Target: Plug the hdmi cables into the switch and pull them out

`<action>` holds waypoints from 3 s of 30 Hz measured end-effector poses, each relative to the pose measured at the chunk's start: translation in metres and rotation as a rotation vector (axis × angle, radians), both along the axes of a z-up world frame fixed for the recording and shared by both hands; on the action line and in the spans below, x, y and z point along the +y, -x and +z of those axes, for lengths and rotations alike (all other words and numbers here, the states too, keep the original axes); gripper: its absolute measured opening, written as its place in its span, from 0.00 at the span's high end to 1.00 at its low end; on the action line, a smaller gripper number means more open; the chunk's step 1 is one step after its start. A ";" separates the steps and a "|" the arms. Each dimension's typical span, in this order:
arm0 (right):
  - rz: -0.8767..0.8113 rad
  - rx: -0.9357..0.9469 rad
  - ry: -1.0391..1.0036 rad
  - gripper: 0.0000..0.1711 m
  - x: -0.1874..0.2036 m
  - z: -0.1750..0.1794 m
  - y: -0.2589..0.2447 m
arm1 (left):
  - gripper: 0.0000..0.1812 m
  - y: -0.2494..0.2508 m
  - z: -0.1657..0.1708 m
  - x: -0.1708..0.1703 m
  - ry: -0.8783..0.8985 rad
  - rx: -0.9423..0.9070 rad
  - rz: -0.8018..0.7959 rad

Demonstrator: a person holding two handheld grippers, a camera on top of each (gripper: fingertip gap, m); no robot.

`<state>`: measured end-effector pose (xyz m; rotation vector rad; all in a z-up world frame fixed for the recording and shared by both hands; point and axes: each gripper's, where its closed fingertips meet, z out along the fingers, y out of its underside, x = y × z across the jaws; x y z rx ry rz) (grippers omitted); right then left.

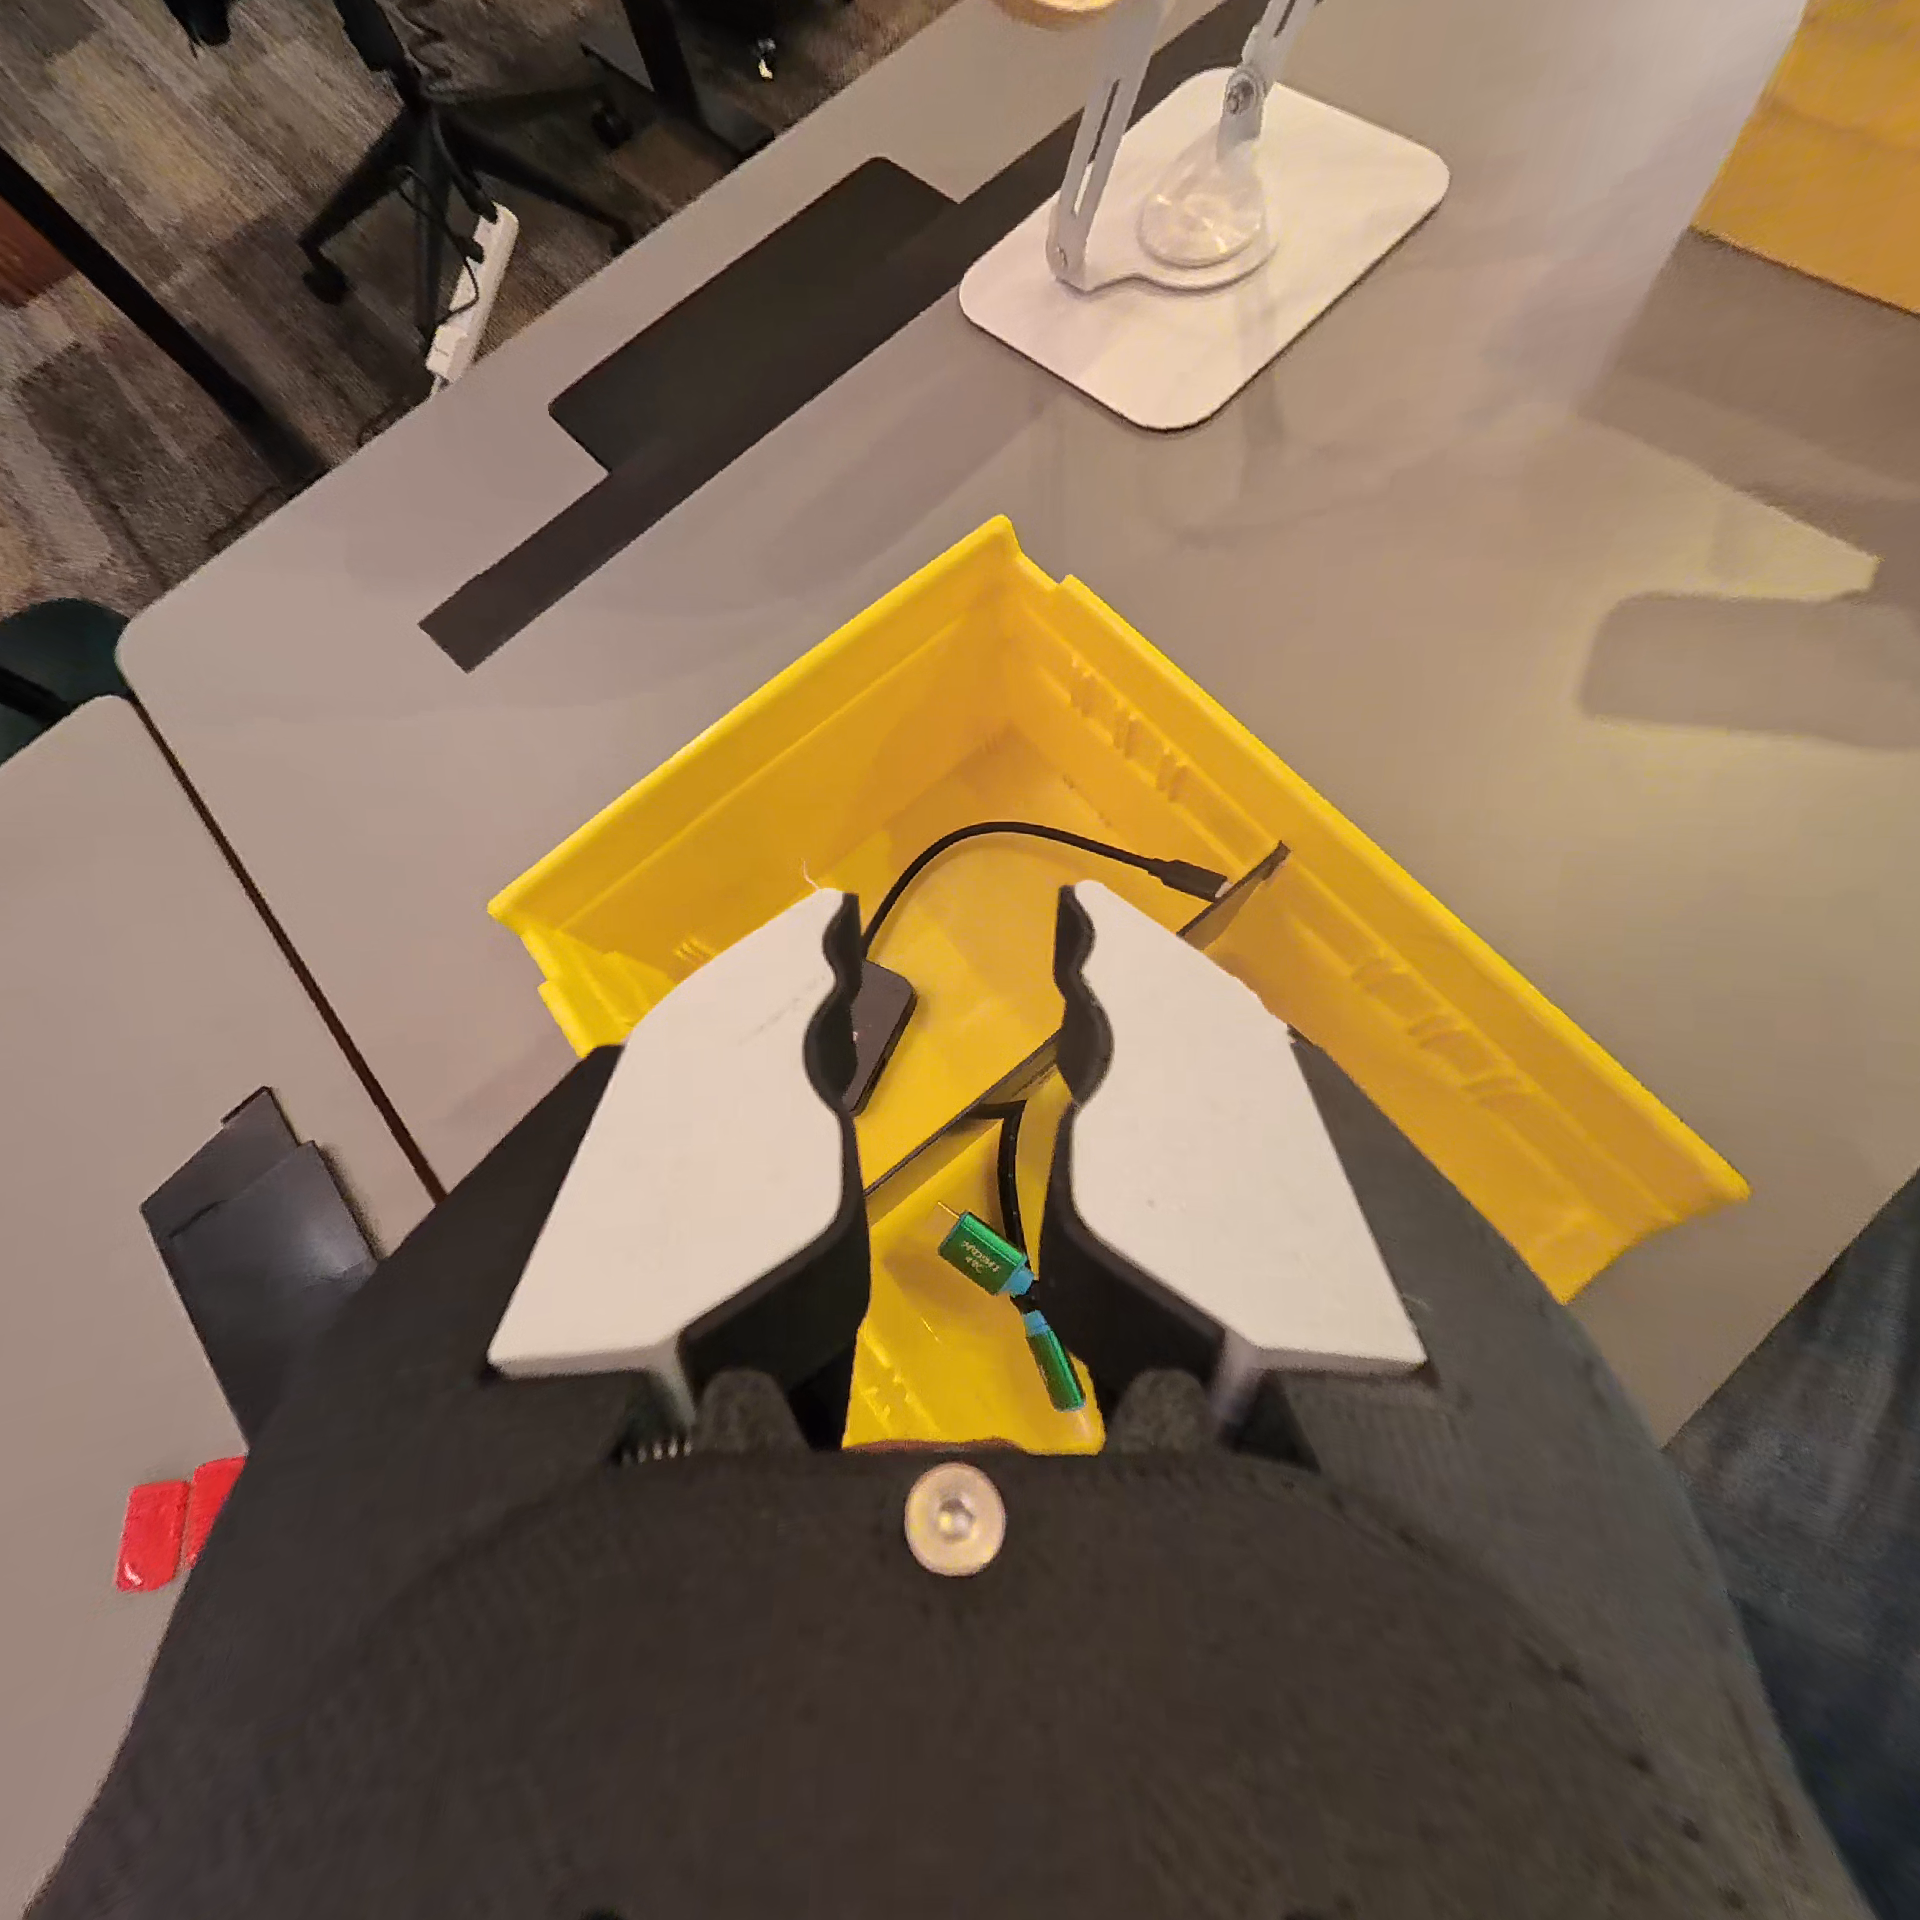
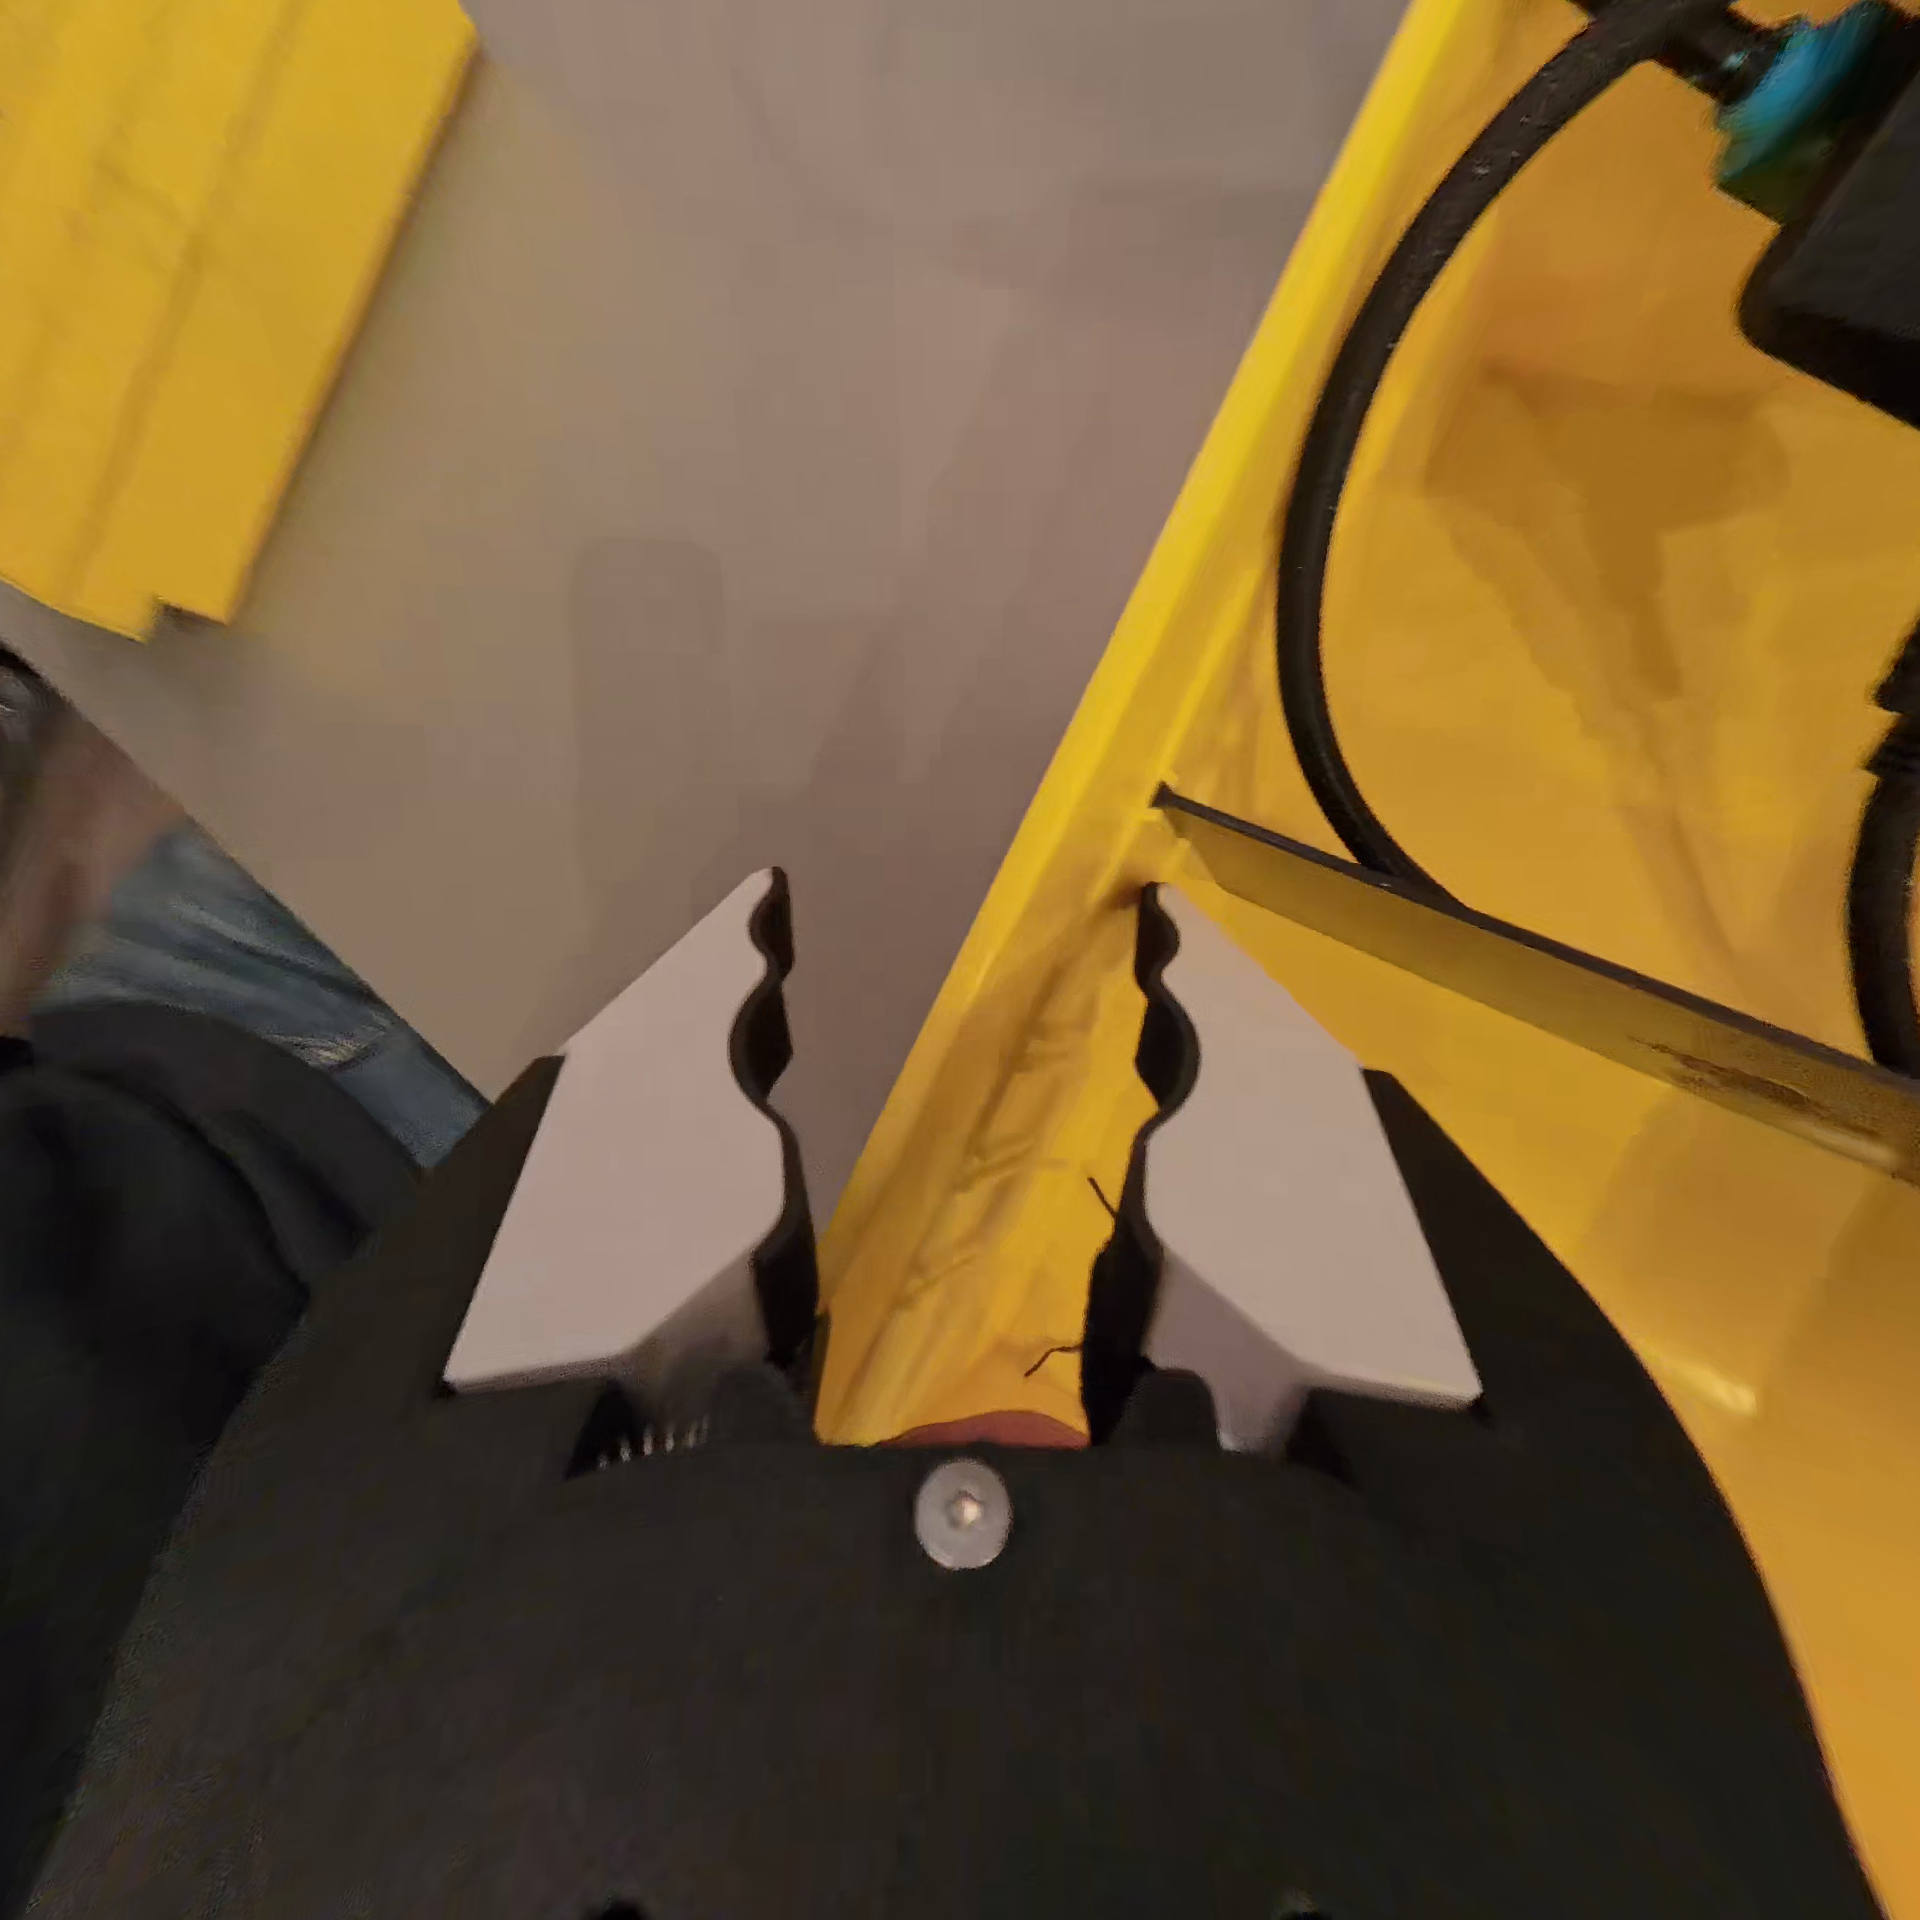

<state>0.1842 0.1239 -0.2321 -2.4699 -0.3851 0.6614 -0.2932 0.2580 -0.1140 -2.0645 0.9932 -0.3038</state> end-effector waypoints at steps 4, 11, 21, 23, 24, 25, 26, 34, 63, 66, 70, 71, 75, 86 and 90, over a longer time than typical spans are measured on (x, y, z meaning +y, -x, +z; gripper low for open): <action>0.021 0.099 -0.027 0.50 0.009 0.012 0.029 | 0.80 -0.009 -0.024 0.007 0.038 0.066 -0.025; 0.143 0.024 -0.312 0.61 0.005 0.071 0.057 | 0.80 -0.033 -0.083 0.044 0.073 0.347 -0.107; 0.352 -0.242 -0.382 0.66 -0.022 0.047 0.123 | 0.78 -0.034 -0.168 0.090 0.127 0.848 -0.256; 0.395 -0.249 -0.367 0.66 -0.027 0.037 0.133 | 0.80 -0.034 -0.177 0.088 0.150 0.844 -0.265; 0.410 -0.247 -0.358 0.66 -0.029 0.032 0.137 | 0.88 -0.034 -0.180 0.089 0.149 0.837 -0.267; 0.419 -0.244 -0.353 0.66 -0.030 0.029 0.140 | 0.90 -0.035 -0.181 0.089 0.149 0.819 -0.267; 0.426 -0.239 -0.347 0.66 -0.031 0.027 0.142 | 0.94 -0.036 -0.182 0.088 0.165 0.804 -0.269; 0.434 -0.206 -0.348 0.68 -0.034 0.028 0.146 | 0.97 -0.035 -0.183 0.092 0.098 0.851 -0.288; 0.444 -0.212 -0.357 0.66 -0.038 0.030 0.155 | 0.98 -0.036 -0.074 0.080 -0.174 0.601 -0.173; 0.448 -0.211 -0.371 0.66 -0.038 0.035 0.158 | 0.98 -0.041 -0.045 0.073 -0.227 0.556 -0.166; 0.435 -0.222 -0.383 0.64 -0.037 0.037 0.157 | 0.98 -0.063 -0.005 0.055 -0.292 0.480 -0.188; 0.425 -0.219 -0.391 0.61 -0.036 0.038 0.157 | 0.98 -0.073 0.004 0.049 -0.304 0.459 -0.207; 0.397 -0.231 -0.415 0.45 -0.029 0.038 0.162 | 0.98 -0.126 0.024 0.010 -0.294 0.404 -0.328; 0.395 -0.377 -0.304 0.11 0.015 -0.044 0.183 | 0.98 -0.258 -0.059 -0.064 -0.048 0.315 -0.451; 0.366 -0.344 -0.276 0.12 0.031 -0.075 0.186 | 0.98 -0.267 -0.077 -0.058 -0.024 0.288 -0.411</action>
